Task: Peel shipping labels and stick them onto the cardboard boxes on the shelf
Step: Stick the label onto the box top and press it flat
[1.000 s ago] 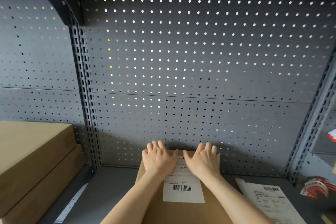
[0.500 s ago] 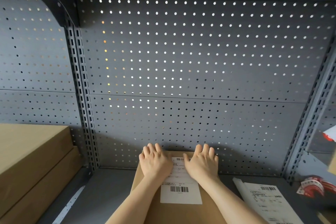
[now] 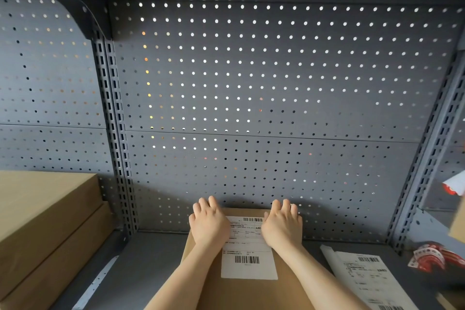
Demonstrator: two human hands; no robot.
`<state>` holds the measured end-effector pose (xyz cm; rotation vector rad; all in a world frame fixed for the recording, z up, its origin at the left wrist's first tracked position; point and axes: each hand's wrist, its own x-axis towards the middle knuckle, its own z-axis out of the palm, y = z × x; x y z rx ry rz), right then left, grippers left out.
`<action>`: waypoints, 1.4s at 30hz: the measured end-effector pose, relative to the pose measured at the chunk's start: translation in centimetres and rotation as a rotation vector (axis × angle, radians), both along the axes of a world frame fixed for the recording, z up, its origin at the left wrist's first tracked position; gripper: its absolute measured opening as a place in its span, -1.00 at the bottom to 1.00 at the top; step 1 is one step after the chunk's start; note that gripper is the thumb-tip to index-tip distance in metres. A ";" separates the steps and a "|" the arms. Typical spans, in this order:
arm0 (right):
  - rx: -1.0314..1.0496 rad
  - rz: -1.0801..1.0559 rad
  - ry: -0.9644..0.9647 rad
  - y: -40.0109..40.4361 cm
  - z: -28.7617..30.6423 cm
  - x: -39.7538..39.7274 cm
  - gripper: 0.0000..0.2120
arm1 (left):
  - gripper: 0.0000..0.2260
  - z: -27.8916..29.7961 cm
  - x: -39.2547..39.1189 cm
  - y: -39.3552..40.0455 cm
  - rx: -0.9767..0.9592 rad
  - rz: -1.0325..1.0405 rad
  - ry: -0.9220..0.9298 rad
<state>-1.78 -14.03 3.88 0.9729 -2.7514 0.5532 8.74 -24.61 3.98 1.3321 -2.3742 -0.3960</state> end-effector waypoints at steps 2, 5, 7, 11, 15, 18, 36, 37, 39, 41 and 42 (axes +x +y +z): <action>-0.002 -0.002 -0.009 0.2 0.1 0.0 -0.71 | -0.74 0.0 0.2 -0.1 -0.005 -0.002 0.013; 0.018 -0.025 -0.044 0.5 0.5 0.4 -0.58 | -0.74 0.1 0.6 0.4 -0.025 -0.010 0.039; 0.055 -0.042 -0.054 0.7 0.5 1.0 -0.45 | -0.64 0.1 0.8 1.1 -0.021 -0.016 0.024; 0.114 -0.094 -0.061 0.7 0.1 2.2 -0.23 | -0.29 -0.2 0.7 2.4 -0.023 -0.005 -0.111; 0.174 -0.125 -0.096 0.4 -0.3 2.7 -0.07 | -0.15 -0.3 0.6 3.1 0.018 -0.002 -0.199; 0.180 -0.116 -0.098 0.4 -0.5 2.7 -0.07 | -0.15 -0.5 0.7 3.1 0.031 -0.007 -0.216; 0.146 -0.015 -0.141 1.5 -0.6 1.8 -0.43 | -0.48 -0.7 2.1 1.4 0.087 -0.151 -0.110; 0.148 -0.009 -0.146 1.6 -0.6 1.7 -0.44 | -0.49 -0.7 2.2 1.3 0.087 -0.160 -0.095; 0.156 0.001 -0.152 1.6 -0.6 1.7 -0.47 | -0.50 -0.7 2.3 1.1 0.092 -0.168 -0.069; 0.155 0.008 -0.167 1.7 -0.5 1.7 -0.48 | -0.51 -0.6 2.5 1.1 0.113 -0.158 -0.035; 0.148 0.012 -0.174 1.8 -0.5 1.7 -0.48 | -0.53 -0.5 2.6 1.1 0.123 -0.149 -0.003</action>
